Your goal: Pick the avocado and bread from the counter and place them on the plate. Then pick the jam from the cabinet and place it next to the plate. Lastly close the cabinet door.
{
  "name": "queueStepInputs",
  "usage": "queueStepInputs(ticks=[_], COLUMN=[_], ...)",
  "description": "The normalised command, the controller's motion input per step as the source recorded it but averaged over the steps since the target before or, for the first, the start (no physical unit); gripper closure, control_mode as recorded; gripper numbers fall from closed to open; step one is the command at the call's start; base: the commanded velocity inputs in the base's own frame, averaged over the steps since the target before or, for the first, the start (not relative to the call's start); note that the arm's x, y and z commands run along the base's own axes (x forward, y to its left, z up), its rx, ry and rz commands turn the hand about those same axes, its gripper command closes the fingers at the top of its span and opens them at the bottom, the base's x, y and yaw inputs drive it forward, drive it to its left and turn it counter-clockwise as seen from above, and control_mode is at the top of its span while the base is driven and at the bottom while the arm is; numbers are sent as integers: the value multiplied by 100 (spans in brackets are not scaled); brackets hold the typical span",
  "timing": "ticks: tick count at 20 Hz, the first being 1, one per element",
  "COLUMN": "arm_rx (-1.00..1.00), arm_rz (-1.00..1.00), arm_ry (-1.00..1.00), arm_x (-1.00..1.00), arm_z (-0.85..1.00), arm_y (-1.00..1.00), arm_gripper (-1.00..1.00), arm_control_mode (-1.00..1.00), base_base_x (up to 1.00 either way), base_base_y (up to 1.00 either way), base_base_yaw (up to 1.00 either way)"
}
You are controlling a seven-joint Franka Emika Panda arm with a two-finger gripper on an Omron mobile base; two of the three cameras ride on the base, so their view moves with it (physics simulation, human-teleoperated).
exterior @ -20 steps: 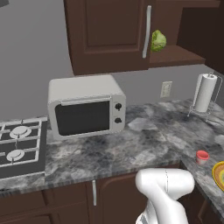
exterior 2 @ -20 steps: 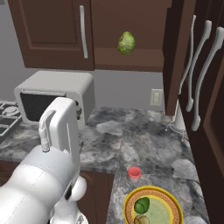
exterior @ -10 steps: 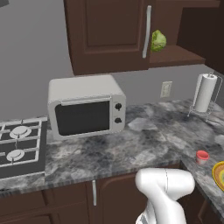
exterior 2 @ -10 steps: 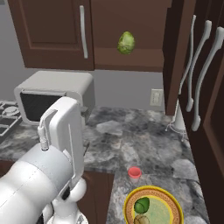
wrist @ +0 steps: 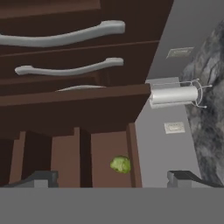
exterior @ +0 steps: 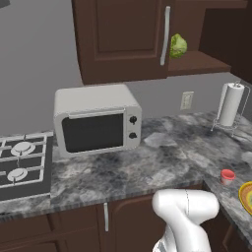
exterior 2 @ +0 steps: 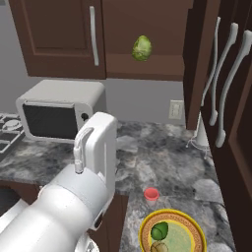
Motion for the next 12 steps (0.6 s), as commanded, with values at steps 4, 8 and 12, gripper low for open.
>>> queueStepInputs(ticks=[4, 8, 12], arm_rx=[0, 0, 0], arm_rz=[0, 0, 0], arm_ry=[0, 0, 0], arm_x=[8, 9, 17], arm_z=[0, 0, -1], arm_y=[-22, -14, -7], arm_gripper=[-100, -100, -100], arm_control_mode=[-100, -100, -100], base_base_x=[0, 0, 0], base_base_y=[0, 0, 0], base_base_yaw=[0, 0, 0])
